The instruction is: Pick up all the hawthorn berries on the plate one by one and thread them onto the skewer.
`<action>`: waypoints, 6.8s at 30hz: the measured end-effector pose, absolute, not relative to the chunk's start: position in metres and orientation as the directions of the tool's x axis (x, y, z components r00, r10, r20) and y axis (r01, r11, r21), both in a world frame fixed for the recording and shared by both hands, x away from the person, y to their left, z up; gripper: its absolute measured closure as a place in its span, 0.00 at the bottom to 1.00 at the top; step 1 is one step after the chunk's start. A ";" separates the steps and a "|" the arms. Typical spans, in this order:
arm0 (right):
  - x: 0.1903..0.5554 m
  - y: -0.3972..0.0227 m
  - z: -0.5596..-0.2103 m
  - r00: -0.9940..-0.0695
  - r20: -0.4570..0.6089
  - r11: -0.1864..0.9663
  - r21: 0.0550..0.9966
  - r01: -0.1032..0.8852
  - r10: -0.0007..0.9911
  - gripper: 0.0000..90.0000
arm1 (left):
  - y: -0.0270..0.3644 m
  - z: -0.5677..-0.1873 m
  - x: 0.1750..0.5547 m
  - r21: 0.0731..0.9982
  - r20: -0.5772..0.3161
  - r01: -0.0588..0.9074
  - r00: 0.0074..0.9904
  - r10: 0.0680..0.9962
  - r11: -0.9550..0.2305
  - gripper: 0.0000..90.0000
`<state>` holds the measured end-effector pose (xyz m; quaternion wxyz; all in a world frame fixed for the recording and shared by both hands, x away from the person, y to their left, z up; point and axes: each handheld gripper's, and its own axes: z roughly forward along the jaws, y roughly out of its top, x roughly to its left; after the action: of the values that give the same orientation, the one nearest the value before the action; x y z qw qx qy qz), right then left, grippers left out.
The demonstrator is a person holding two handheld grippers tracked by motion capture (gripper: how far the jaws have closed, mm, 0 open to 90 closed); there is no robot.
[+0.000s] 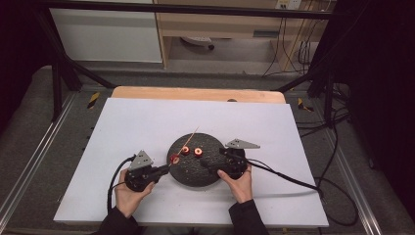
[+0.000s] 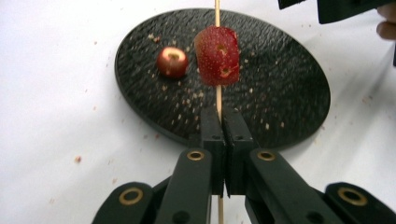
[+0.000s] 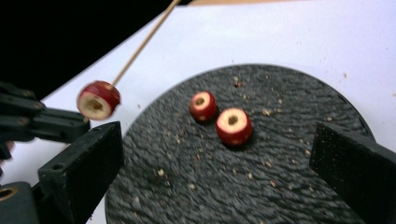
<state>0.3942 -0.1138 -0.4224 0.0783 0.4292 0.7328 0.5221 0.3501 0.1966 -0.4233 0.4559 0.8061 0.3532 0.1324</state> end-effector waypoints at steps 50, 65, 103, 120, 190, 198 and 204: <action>0.476 -0.049 -0.401 -0.716 0.119 0.571 0.520 0.635 0.688 0.42 | 0.234 -0.436 0.335 0.799 -0.088 0.464 0.719 0.690 -0.382 0.98; 0.486 -0.041 -0.408 -0.704 0.151 0.591 0.438 0.677 0.695 0.62 | 0.234 -0.437 0.336 0.795 -0.090 0.467 0.722 0.687 -0.387 0.98; 0.480 -0.047 -0.397 -0.670 0.196 0.550 0.434 0.714 0.716 0.69 | 0.231 -0.436 0.335 0.797 -0.081 0.460 0.725 0.684 -0.392 0.98; 0.454 -0.076 -0.388 -0.645 0.281 0.404 0.587 0.701 0.711 0.69 | 0.226 -0.435 0.334 0.803 -0.076 0.450 0.727 0.683 -0.390 0.98; 0.417 -0.115 -0.384 -0.535 0.656 -0.486 0.754 0.442 0.532 0.69 | 0.188 -0.423 0.326 0.878 -0.103 0.388 0.725 0.681 -0.280 0.98; 0.418 -0.114 -0.385 -0.537 0.659 -0.513 0.750 0.416 0.527 0.69 | 0.181 -0.424 0.325 0.882 -0.108 0.385 0.727 0.678 -0.272 0.98; 0.419 -0.112 -0.387 -0.538 0.667 -0.533 0.741 0.409 0.515 0.69 | 0.180 -0.426 0.326 0.883 -0.113 0.387 0.725 0.679 -0.265 0.98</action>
<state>0.4191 -0.1123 -0.3874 0.0362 0.4791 0.4820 0.7327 0.3258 0.1800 -0.4256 0.5013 0.7817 0.3409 0.1461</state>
